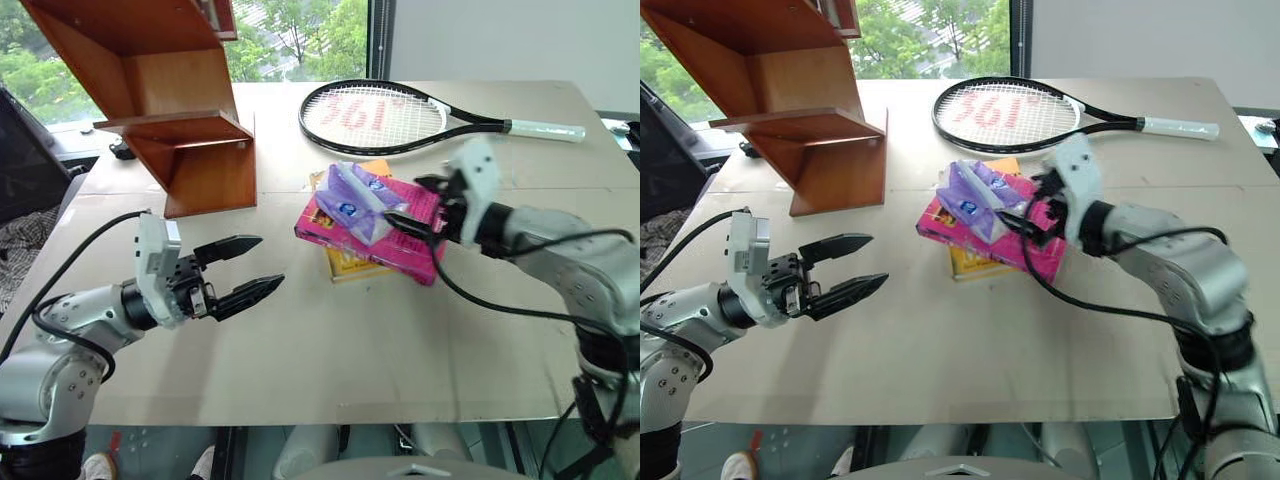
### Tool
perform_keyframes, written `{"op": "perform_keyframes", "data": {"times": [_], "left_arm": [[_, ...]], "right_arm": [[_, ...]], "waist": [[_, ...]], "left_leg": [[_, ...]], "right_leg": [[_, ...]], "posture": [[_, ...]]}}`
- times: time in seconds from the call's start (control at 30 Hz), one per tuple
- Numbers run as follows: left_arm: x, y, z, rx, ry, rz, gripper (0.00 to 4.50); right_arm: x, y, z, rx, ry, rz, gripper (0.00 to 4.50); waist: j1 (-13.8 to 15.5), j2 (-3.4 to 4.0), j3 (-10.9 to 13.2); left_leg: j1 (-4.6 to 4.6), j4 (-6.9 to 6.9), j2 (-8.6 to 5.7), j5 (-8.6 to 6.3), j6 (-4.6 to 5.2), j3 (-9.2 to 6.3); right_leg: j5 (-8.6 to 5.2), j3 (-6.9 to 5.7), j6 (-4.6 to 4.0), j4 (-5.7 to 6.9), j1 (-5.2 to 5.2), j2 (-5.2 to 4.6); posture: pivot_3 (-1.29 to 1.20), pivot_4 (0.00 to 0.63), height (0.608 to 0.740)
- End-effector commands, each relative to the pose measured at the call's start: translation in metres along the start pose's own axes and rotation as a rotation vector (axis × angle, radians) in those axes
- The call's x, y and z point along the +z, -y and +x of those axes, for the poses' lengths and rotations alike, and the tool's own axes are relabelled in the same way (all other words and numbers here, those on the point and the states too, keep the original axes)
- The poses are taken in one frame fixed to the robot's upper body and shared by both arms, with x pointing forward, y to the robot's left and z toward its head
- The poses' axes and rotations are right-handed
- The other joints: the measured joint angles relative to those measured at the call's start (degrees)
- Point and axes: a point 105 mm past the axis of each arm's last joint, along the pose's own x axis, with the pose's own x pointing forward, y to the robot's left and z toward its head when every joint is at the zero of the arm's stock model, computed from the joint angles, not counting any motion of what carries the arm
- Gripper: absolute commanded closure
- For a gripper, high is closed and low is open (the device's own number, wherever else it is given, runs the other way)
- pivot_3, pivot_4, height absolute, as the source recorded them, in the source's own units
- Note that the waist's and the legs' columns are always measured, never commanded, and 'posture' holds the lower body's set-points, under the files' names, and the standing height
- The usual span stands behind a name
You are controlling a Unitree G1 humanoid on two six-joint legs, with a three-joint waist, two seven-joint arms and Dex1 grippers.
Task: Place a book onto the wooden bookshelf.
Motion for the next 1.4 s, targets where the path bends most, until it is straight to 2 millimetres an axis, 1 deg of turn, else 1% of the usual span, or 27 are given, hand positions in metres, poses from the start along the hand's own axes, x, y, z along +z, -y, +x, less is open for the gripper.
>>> {"op": "perform_keyframes", "data": {"times": [0.03,0.07,0.1,0.2,0.3,0.37,0.4,0.43,0.5,0.53,0.57,0.6,0.63,0.7,0.77,0.8,0.9,0.97,1.07,1.13,1.2,1.23,1.27,1.33,1.37,1.4], "left_arm": [[0.011,0.005,-0.003,-0.015,0.027,0.029,0.00],[0.011,0.006,-0.003,-0.015,0.027,0.029,0.00],[0.011,0.006,-0.004,-0.013,0.028,0.028,0.00],[0.010,0.008,-0.007,-0.004,0.023,0.030,0.00],[0.010,0.009,-0.007,-0.006,0.024,0.028,0.00],[0.012,0.011,-0.004,-0.017,0.033,0.025,0.00],[0.012,0.013,-0.001,-0.033,0.039,0.022,0.00],[0.013,0.015,0.003,-0.049,0.045,0.018,0.00],[0.016,0.021,0.012,-0.093,0.062,0.014,0.00],[0.019,0.025,0.018,-0.120,0.077,0.009,0.00],[0.020,0.028,0.023,-0.142,0.086,0.006,0.00],[0.022,0.031,0.028,-0.165,0.094,0.005,0.00],[0.024,0.035,0.034,-0.190,0.105,0.002,0.00],[0.025,0.041,0.042,-0.233,0.119,-0.012,0.00],[0.025,0.046,0.048,-0.271,0.123,-0.022,0.00],[0.025,0.047,0.050,-0.284,0.125,-0.028,0.00],[0.023,0.051,0.056,-0.326,0.116,-0.038,0.00],[0.023,0.050,0.058,-0.337,0.109,-0.035,0.00],[0.023,0.048,0.059,-0.341,0.105,-0.029,0.00],[0.024,0.047,0.058,-0.340,0.103,-0.031,0.00],[0.023,0.047,0.057,-0.340,0.095,-0.037,0.00],[0.022,0.047,0.056,-0.340,0.092,-0.041,0.00],[0.021,0.047,0.055,-0.340,0.089,-0.045,0.00],[0.019,0.049,0.054,-0.337,0.086,-0.057,0.00],[0.019,0.049,0.053,-0.334,0.085,-0.062,0.00],[0.018,0.050,0.051,-0.330,0.082,-0.066,0.00]], "right_arm": [[-0.007,0.002,0.030,0.019,-0.069,-0.023,0.12],[-0.011,0.003,0.035,0.026,-0.086,-0.031,0.63],[-0.013,0.003,0.037,0.034,-0.093,-0.035,0.91],[-0.011,0.008,0.040,0.029,-0.092,-0.089,2.41],[-0.010,0.010,0.039,0.033,-0.077,-0.111,3.52],[-0.007,0.009,0.033,0.042,-0.054,-0.118,4.23],[-0.002,0.010,0.025,0.040,-0.020,-0.100,4.40],[0.003,0.013,0.015,0.024,0.012,-0.077,4.40],[0.009,0.032,-0.022,-0.083,0.064,-0.029,4.40],[0.003,0.048,-0.046,-0.185,0.062,-0.011,4.40],[-0.001,0.057,-0.066,-0.266,0.054,-0.010,4.40],[-0.010,0.066,-0.086,-0.344,0.035,-0.003,4.40],[-0.021,0.074,-0.108,-0.425,0.008,0.019,4.40],[-0.041,0.084,-0.140,-0.540,-0.048,0.038,4.40],[-0.059,0.089,-0.161,-0.609,-0.103,0.049,4.40],[-0.067,0.091,-0.167,-0.630,-0.119,0.055,4.40],[-0.085,0.099,-0.173,-0.655,-0.131,0.083,4.40],[-0.095,0.104,-0.172,-0.659,-0.136,0.099,4.01],[-0.107,0.101,-0.170,-0.622,-0.171,0.092,2.77],[-0.100,0.096,-0.176,-0.597,-0.152,0.085,1.77],[-0.083,0.086,-0.181,-0.540,-0.105,0.081,0.78],[-0.075,0.077,-0.181,-0.491,-0.080,0.084,0.23],[-0.067,0.065,-0.179,-0.419,-0.060,0.087,0.10],[-0.050,0.038,-0.170,-0.257,-0.007,0.136,0.10],[-0.044,0.026,-0.163,-0.188,0.016,0.160,0.10],[-0.041,0.019,-0.157,-0.146,0.033,0.186,0.10]], "waist": [[-0.5,0.00,0.0],[-0.6,-0.01,0.0],[-0.6,-0.01,0.0],[-0.6,0.00,0.0],[-0.6,0.00,0.0],[-0.5,0.00,0.0],[-0.4,0.00,0.0],[-0.3,-0.01,0.0],[0.3,-0.01,0.0],[0.8,0.00,0.0],[1.3,-0.01,0.0],[1.8,-0.01,0.0],[1.7,-0.01,0.0],[1.7,-0.01,0.0],[1.3,0.01,0.0],[0.9,0.03,0.0],[-0.1,0.05,0.0],[-0.5,0.05,0.0],[-0.3,0.04,0.0],[-0.1,0.05,0.0],[0.0,0.08,0.0],[0.2,0.08,0.0],[0.2,0.08,0.0],[0.2,0.08,0.0],[0.2,0.06,0.0],[0.1,0.05,0.0]], "left_leg": [[-0.01,-0.01,0.00,0.00,0.00,0.04],[-0.01,-0.02,-0.01,0.00,0.00,0.06],[0.00,-0.02,-0.01,0.00,0.00,0.07],[-0.01,-0.02,-0.01,0.00,0.00,0.07],[0.03,0.03,0.00,0.00,-0.01,0.07],[0.03,0.06,0.02,0.01,-0.02,0.07],[0.03,0.09,0.03,0.01,-0.02,0.07],[0.03,0.10,0.03,0.01,-0.02,0.05],[-0.06,0.13,0.02,0.01,-0.01,-0.01],[-0.07,0.15,0.02,0.00,-0.01,0.00],[-0.12,0.15,-0.02,0.00,0.00,0.02],[-0.15,0.16,-0.03,0.00,0.00,-0.02],[-0.20,0.18,-0.09,-0.01,0.02,-0.07],[-0.19,0.18,-0.10,-0.02,0.03,0.02],[-0.14,0.18,-0.07,-0.01,0.03,0.06],[-0.07,0.17,-0.02,-0.01,0.03,0.14],[0.24,0.14,0.21,0.00,0.01,0.58],[0.33,0.15,0.36,0.02,-0.03,0.69],[0.46,0.16,0.57,0.03,-0.05,0.77],[0.45,0.15,0.65,0.02,-0.06,0.78],[0.40,0.12,0.69,0.01,-0.06,0.79],[0.33,0.11,0.69,0.01,-0.06,0.79],[0.24,0.12,0.69,0.01,-0.06,0.79],[0.17,0.11,0.69,0.01,-0.05,0.79],[0.17,0.09,0.73,0.01,-0.05,0.79],[0.19,0.07,0.77,0.01,-0.06,0.79]], "right_leg": [[0.00,0.03,0.00,-0.01,0.00,0.00],[0.00,0.06,0.00,0.00,-0.02,-0.01],[0.00,0.06,0.00,0.00,-0.03,0.00],[0.00,0.07,0.00,0.06,-0.07,0.00],[0.01,0.07,-0.01,0.24,-0.09,0.02],[0.06,0.07,-0.08,0.27,-0.09,0.05],[0.08,0.07,-0.10,0.28,-0.08,0.06],[0.08,0.07,-0.10,0.27,-0.07,0.06],[0.09,0.02,-0.09,0.21,-0.07,0.04],[0.09,0.02,-0.08,0.19,-0.08,0.04],[0.10,0.03,-0.07,0.15,-0.09,0.01],[0.10,0.02,-0.06,0.11,-0.09,0.00],[0.10,0.04,-0.05,0.04,-0.08,-0.01],[0.11,0.13,-0.04,0.07,-0.09,-0.02],[0.12,0.16,-0.02,0.17,-0.09,0.01],[0.12,0.23,-0.03,0.24,-0.08,0.04],[0.21,0.69,-0.02,0.39,-0.01,0.32],[0.35,0.77,-0.08,0.36,0.04,0.47],[0.39,0.83,-0.11,0.29,0.18,0.67],[0.39,0.82,-0.12,0.26,0.17,0.73],[0.39,0.82,-0.12,0.18,0.14,0.75],[0.39,0.82,-0.12,0.12,0.09,0.75],[0.39,0.82,-0.12,0.09,0.01,0.75],[0.39,0.82,-0.12,0.04,-0.04,0.75],[0.39,0.82,-0.12,0.02,-0.03,0.78],[0.40,0.82,-0.12,0.02,-0.03,0.80]], "posture": [[0.00,0.150,0.740],[0.00,0.150,0.740],[0.00,0.150,0.740],[0.00,0.150,0.740],[0.00,0.150,0.740],[0.00,0.150,0.740],[0.00,0.150,0.740],[0.00,0.150,0.740],[0.00,0.150,0.740],[0.00,0.150,0.740],[0.00,0.150,0.740],[0.00,0.150,0.740],[0.00,0.150,0.740],[0.00,0.150,0.740],[0.00,0.150,0.740],[0.00,0.150,0.740],[0.00,0.150,0.740],[0.00,0.150,0.740],[0.00,0.150,0.740],[0.00,0.150,0.740],[0.00,0.150,0.740],[0.00,0.150,0.740],[0.00,0.150,0.740],[0.00,0.150,0.740],[0.00,0.150,0.740],[0.00,0.150,0.740]]}}
